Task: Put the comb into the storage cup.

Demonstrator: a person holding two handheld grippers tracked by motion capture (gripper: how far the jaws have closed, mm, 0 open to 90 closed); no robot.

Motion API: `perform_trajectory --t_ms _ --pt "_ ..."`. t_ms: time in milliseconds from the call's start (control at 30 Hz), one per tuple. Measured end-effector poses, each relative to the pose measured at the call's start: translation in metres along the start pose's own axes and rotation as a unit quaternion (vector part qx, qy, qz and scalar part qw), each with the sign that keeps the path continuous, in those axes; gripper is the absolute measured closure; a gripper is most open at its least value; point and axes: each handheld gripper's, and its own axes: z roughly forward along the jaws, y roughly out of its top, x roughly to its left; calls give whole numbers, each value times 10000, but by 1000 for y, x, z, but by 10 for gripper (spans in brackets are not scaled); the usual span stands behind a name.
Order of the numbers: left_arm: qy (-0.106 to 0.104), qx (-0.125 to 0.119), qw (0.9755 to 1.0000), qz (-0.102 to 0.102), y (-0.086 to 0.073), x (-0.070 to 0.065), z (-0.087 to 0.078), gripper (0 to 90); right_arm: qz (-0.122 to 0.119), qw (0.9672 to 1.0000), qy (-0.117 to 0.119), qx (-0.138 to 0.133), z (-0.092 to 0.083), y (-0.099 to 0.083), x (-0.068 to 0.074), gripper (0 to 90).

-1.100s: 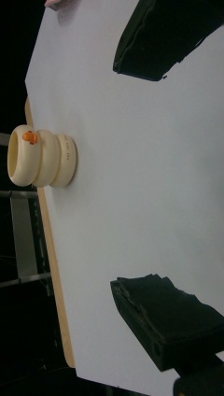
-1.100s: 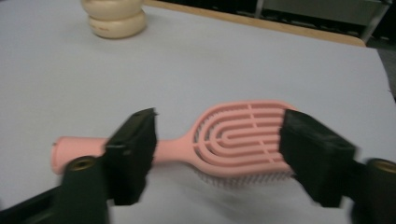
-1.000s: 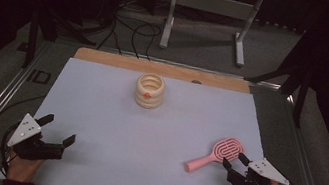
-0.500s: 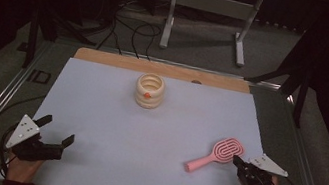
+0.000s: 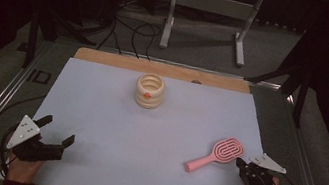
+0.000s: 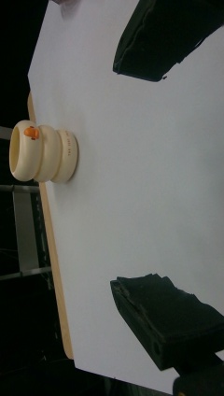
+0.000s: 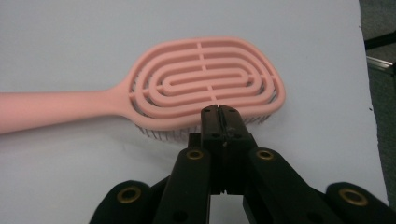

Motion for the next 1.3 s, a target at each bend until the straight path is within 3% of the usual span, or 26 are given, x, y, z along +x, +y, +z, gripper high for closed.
perform_trajectory --t_ms 800,1300 --pt "22 18 10000 30 -1 -2 1 10 201 9996 -43 189 14 5 -2 900" --pt "45 40 10000 44 -2 -3 2 10 17 9995 42 307 25 23 7 900"
